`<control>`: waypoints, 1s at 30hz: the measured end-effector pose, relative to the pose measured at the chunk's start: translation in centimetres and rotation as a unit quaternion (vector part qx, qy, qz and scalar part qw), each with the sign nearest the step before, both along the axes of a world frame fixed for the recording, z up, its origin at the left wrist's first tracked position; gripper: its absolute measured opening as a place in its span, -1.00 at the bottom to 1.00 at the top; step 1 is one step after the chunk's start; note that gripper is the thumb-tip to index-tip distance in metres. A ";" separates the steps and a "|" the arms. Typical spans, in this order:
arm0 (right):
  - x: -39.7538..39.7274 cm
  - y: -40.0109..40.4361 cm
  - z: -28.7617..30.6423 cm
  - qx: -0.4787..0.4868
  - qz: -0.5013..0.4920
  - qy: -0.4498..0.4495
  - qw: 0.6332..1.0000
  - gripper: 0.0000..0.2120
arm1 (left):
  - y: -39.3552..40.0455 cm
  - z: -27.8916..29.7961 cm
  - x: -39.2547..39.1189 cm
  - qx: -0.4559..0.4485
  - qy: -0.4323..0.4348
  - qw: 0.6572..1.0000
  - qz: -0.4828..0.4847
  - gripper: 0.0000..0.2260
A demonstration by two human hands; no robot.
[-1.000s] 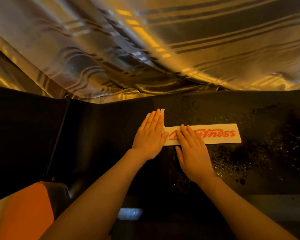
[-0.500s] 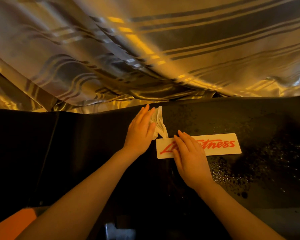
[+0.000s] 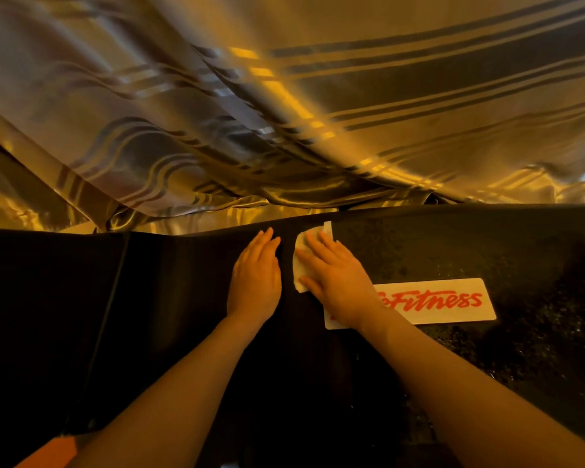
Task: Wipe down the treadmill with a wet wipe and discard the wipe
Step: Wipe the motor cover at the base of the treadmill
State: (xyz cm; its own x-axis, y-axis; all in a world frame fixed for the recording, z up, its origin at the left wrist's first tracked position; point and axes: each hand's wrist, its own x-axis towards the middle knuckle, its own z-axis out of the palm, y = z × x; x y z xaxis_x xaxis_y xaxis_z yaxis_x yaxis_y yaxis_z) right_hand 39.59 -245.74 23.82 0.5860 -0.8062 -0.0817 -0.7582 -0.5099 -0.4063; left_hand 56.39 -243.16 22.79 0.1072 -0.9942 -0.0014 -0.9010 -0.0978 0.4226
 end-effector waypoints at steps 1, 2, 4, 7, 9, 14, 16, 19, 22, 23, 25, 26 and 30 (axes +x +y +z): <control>0.0 -0.1 -0.2 -0.001 0.009 0.006 1.000 -0.45 | 0.0 0.0 0.0 0.002 -0.005 1.000 -0.001 -0.60; -0.1 -0.2 -0.3 0.001 0.016 0.008 1.000 -0.45 | 0.0 0.0 0.0 0.004 -0.011 1.000 -0.003 -0.60; -0.8 -0.4 -0.7 0.005 0.017 0.002 1.000 -0.45 | 0.1 -0.1 0.0 0.006 -0.017 1.000 -0.006 -0.59; -2.5 -0.4 -0.7 0.008 -0.009 -0.009 1.000 -0.47 | 0.0 -0.1 0.1 0.010 -0.014 1.000 -0.003 -0.59; -3.4 -0.5 -0.6 -0.026 -0.027 0.029 0.999 -0.46 | 0.0 -0.1 0.1 0.011 -0.014 1.000 -0.002 -0.58; -2.7 -0.4 0.4 0.017 -0.038 0.002 0.999 -0.47 | -0.1 -0.1 0.0 0.004 -0.005 1.000 0.003 -0.59; -2.0 -0.7 0.3 0.027 -0.047 0.000 0.999 -0.47 | -0.1 -0.1 0.0 0.003 -0.004 1.000 0.001 -0.60; -1.3 -1.5 0.3 0.035 -0.062 0.021 0.997 -0.44 | -0.1 -0.2 0.0 -0.001 -0.005 1.000 0.000 -0.60; -0.7 -2.3 0.5 0.035 -0.063 0.046 0.996 -0.43 | 0.0 -0.3 0.0 0.002 -0.004 1.000 -0.001 -0.59; -0.6 -2.3 0.6 0.036 -0.062 0.050 0.996 -0.43 | 0.0 -0.4 0.0 0.003 -0.003 1.000 -0.001 -0.59; -0.6 -1.9 0.6 0.042 -0.065 0.052 0.996 -0.43 | 0.0 -0.3 0.0 0.008 -0.004 1.000 -0.003 -0.58; -0.7 -1.4 0.6 0.044 -0.071 0.050 0.995 -0.42 | 0.0 -0.3 0.0 0.011 -0.005 1.000 -0.004 -0.57; -0.9 0.6 0.9 0.042 -0.077 0.065 0.994 -0.42 | 0.1 -0.2 -0.3 0.009 -0.023 1.000 -0.001 -0.57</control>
State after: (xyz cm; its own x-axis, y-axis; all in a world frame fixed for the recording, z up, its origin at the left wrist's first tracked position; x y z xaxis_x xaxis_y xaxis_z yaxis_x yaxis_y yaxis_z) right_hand 38.67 -245.15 24.74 0.4357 -0.8732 -0.2184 -0.8736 -0.3518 -0.3361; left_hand 56.05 -243.08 22.63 0.1051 -0.9944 -0.0146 -0.9196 -0.1028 0.3791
